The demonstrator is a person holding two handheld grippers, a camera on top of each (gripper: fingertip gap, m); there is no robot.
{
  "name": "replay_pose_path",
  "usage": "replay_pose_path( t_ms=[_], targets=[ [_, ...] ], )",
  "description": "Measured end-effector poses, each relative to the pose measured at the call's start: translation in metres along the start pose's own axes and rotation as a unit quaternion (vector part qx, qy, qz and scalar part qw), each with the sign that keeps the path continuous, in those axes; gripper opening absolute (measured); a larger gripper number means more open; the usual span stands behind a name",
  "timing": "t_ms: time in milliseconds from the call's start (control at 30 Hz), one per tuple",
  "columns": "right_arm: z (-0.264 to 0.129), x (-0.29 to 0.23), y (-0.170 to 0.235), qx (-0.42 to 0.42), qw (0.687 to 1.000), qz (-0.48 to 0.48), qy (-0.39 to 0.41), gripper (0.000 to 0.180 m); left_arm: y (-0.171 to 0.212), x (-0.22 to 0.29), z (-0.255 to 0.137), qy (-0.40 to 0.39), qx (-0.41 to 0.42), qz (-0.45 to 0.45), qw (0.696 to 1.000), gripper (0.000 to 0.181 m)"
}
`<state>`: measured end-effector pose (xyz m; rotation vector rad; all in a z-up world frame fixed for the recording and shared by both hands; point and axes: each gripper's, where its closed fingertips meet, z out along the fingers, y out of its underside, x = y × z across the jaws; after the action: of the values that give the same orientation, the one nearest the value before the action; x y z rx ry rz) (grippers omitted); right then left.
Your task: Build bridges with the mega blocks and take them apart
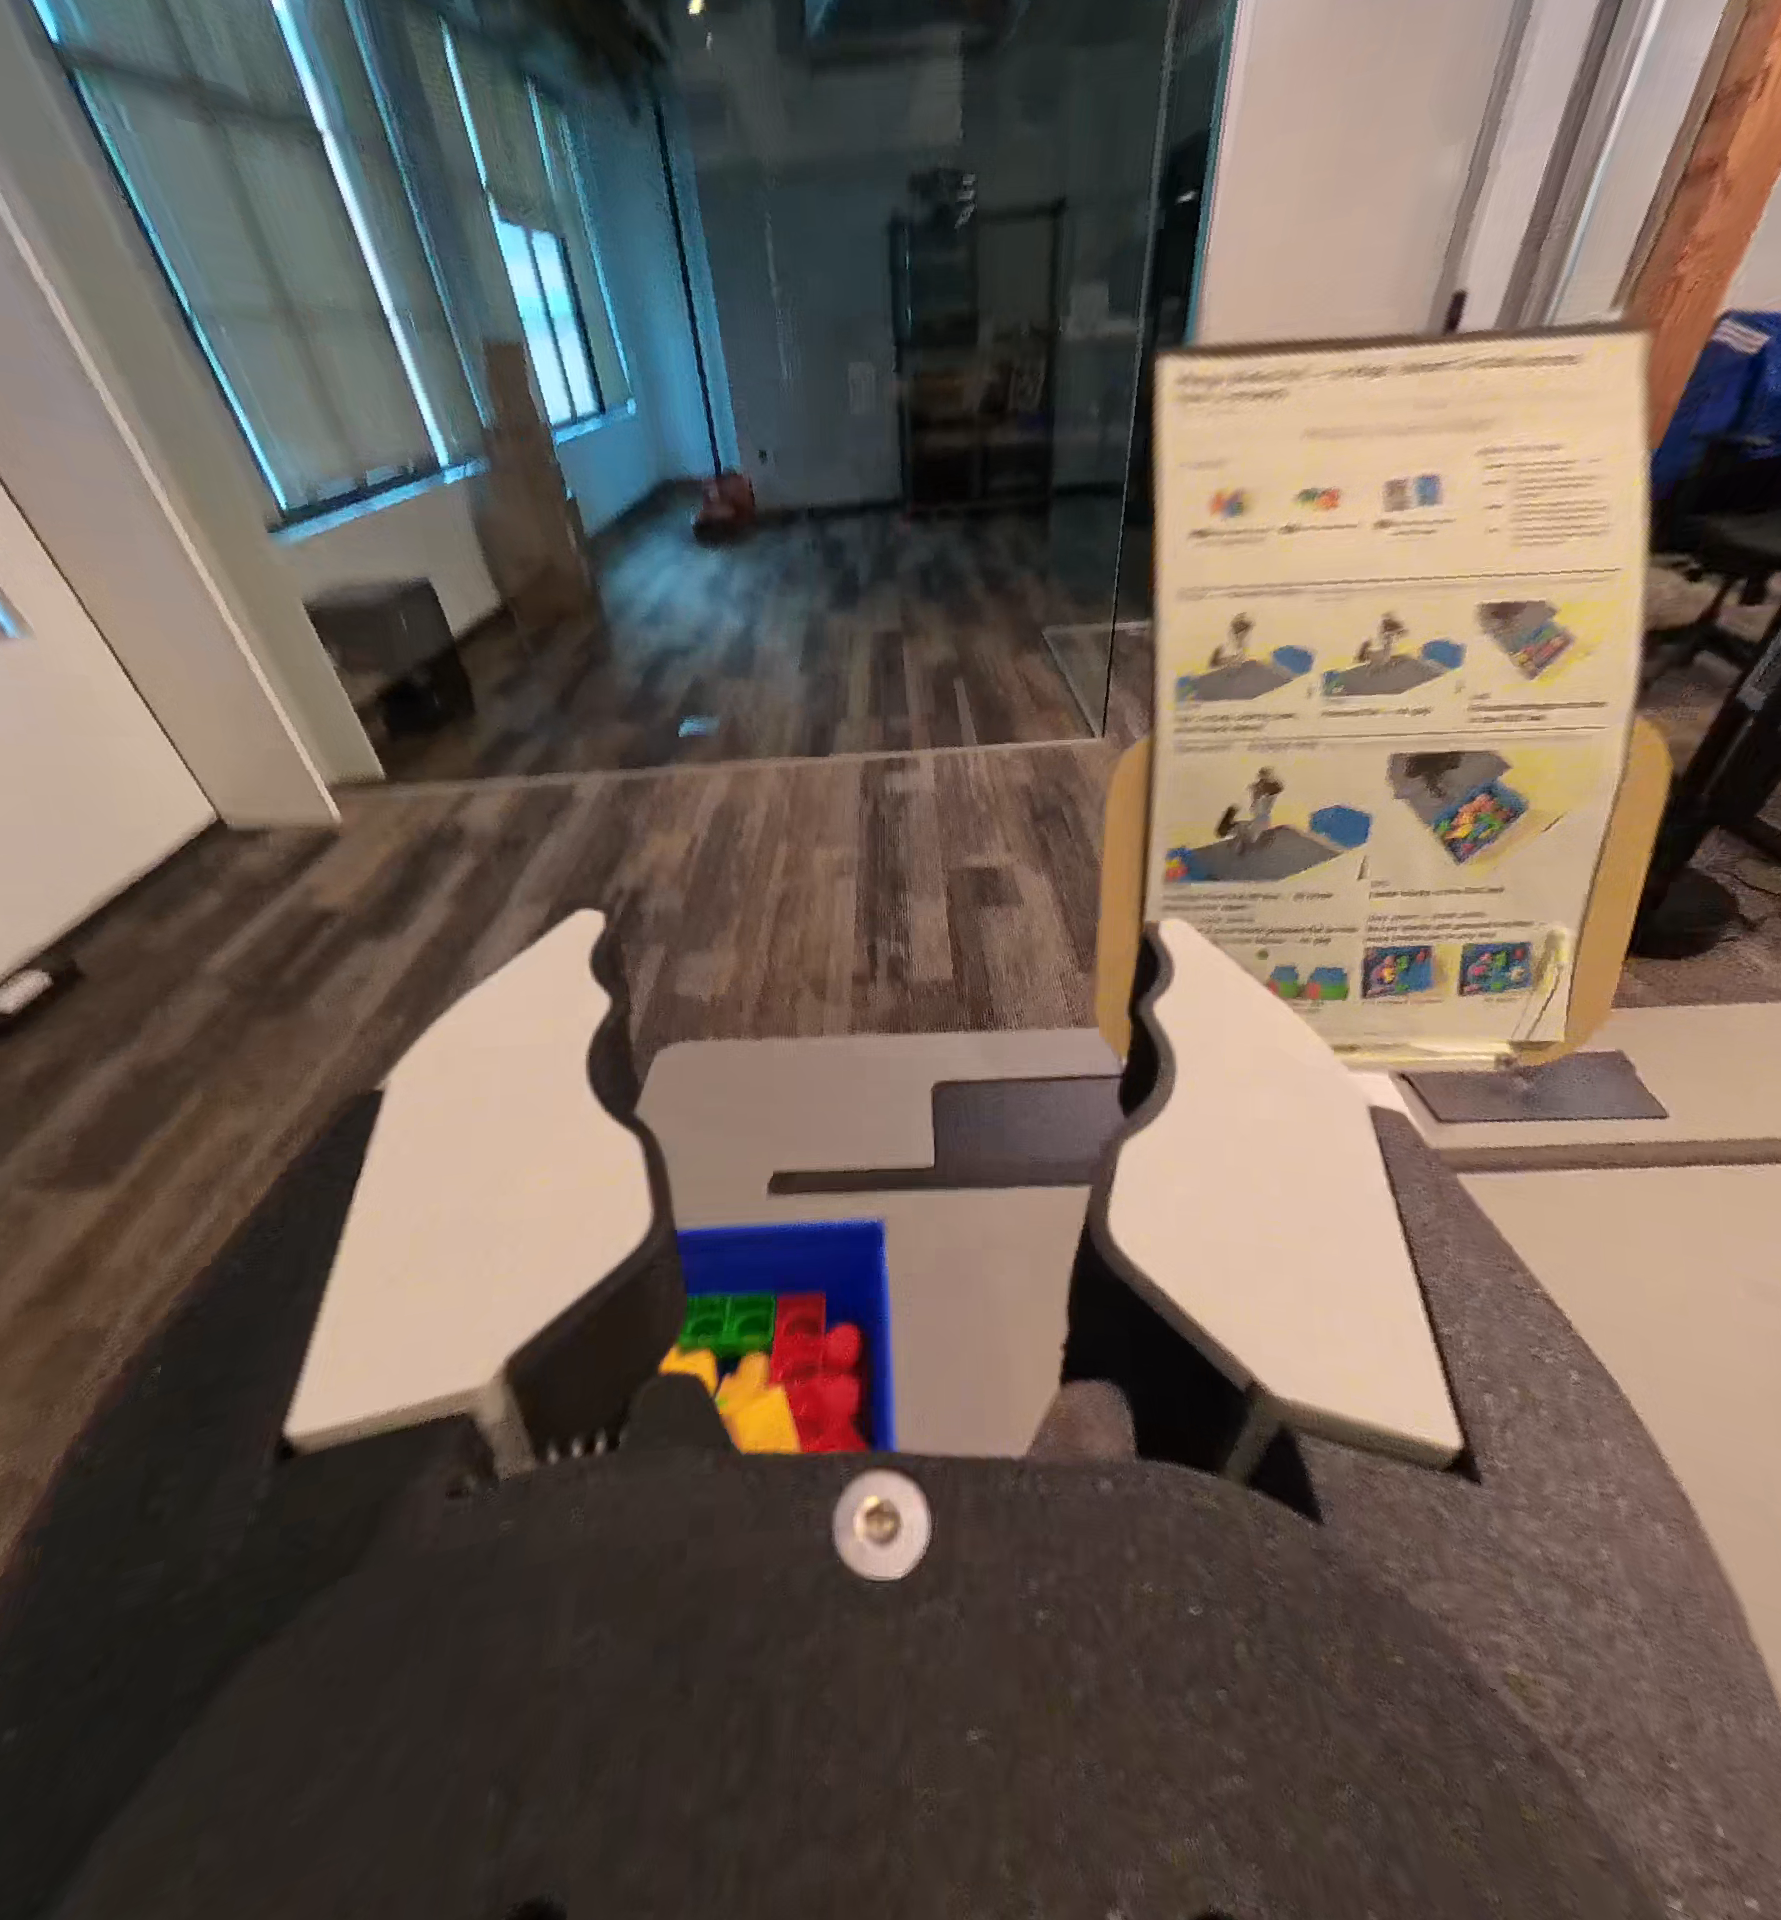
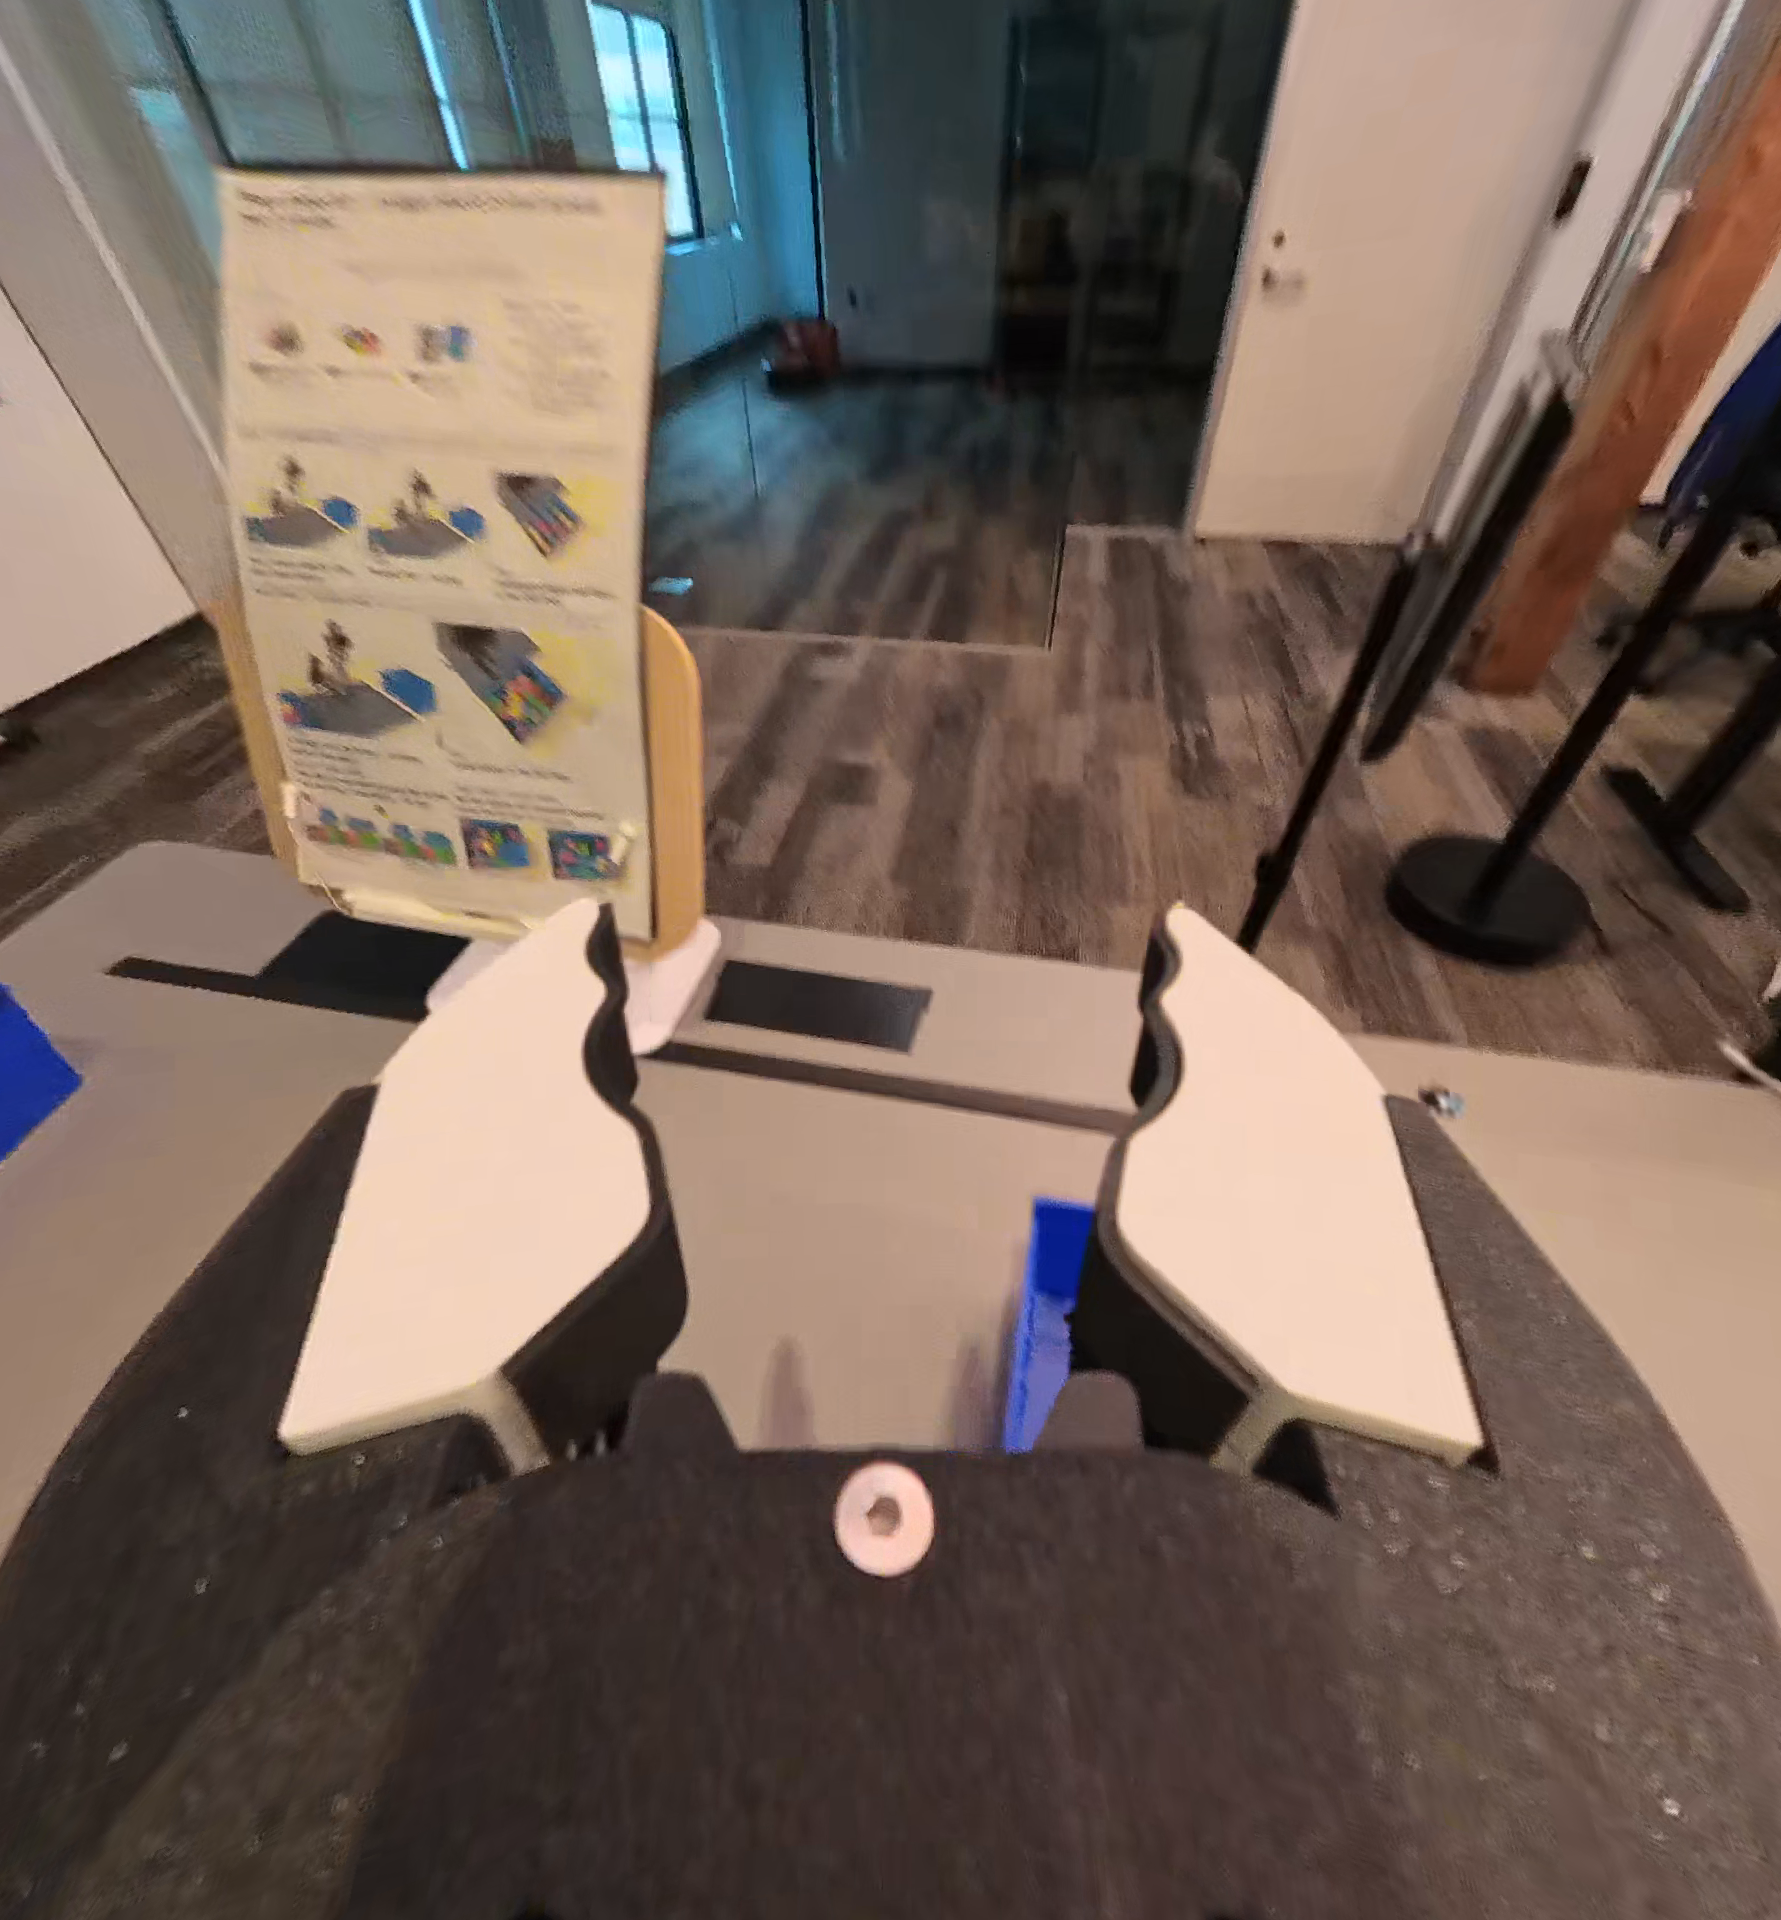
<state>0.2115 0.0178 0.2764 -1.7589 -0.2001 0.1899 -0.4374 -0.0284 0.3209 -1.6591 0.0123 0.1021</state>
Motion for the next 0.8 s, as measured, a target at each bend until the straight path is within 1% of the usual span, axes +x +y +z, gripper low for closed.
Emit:
replay_pose_path(
  t_ms=[67, 133, 200, 267, 367, 467, 533, 633, 733, 800],
  targets=[
    [0.012, -0.032, -0.014, 0.016, 1.000, -0.013, 0.007, 0.100, -0.006, 0.041, 0.010, 0.000, 0.008, 0.027, 1.000, 0.093],
    [0.026, -0.066, -0.018, 0.030, 0.999, -0.015, 0.007, 0.106, -0.001, 0.078, 0.022, 0.008, 0.012, 0.034, 0.999, 0.096],
    [0.042, -0.098, -0.013, 0.051, 0.999, -0.013, 0.009, 0.115, 0.013, 0.113, 0.036, 0.026, 0.014, 0.015, 0.999, 0.099],
    [0.062, -0.124, 0.008, 0.056, 0.998, -0.014, 0.021, 0.121, 0.043, 0.144, 0.053, 0.038, 0.000, -0.006, 0.999, 0.105],
    [0.093, -0.153, 0.055, 0.044, 0.998, -0.010, 0.036, 0.123, 0.104, 0.174, 0.073, 0.038, -0.041, -0.040, 0.998, 0.110],
    [0.118, -0.171, 0.118, 0.007, 0.999, -0.003, 0.040, 0.122, 0.164, 0.195, 0.079, 0.042, -0.053, -0.083, 0.994, 0.103],
    [0.131, -0.177, 0.162, -0.027, 0.998, -0.001, 0.049, 0.122, 0.200, 0.202, 0.080, 0.029, -0.057, -0.081, 0.995, 0.100],
    [0.144, -0.184, 0.224, -0.085, 0.995, 0.011, 0.052, 0.122, 0.247, 0.206, 0.083, 0.008, -0.075, -0.043, 0.996, 0.097],
    [0.150, -0.183, 0.273, -0.126, 0.990, 0.030, 0.063, 0.122, 0.290, 0.210, 0.086, 0.006, -0.116, -0.049, 0.992, 0.096],
    [0.155, -0.183, 0.298, -0.148, 0.986, 0.036, 0.065, 0.122, 0.317, 0.213, 0.089, 0.008, -0.146, -0.058, 0.988, 0.096]
  ],
)
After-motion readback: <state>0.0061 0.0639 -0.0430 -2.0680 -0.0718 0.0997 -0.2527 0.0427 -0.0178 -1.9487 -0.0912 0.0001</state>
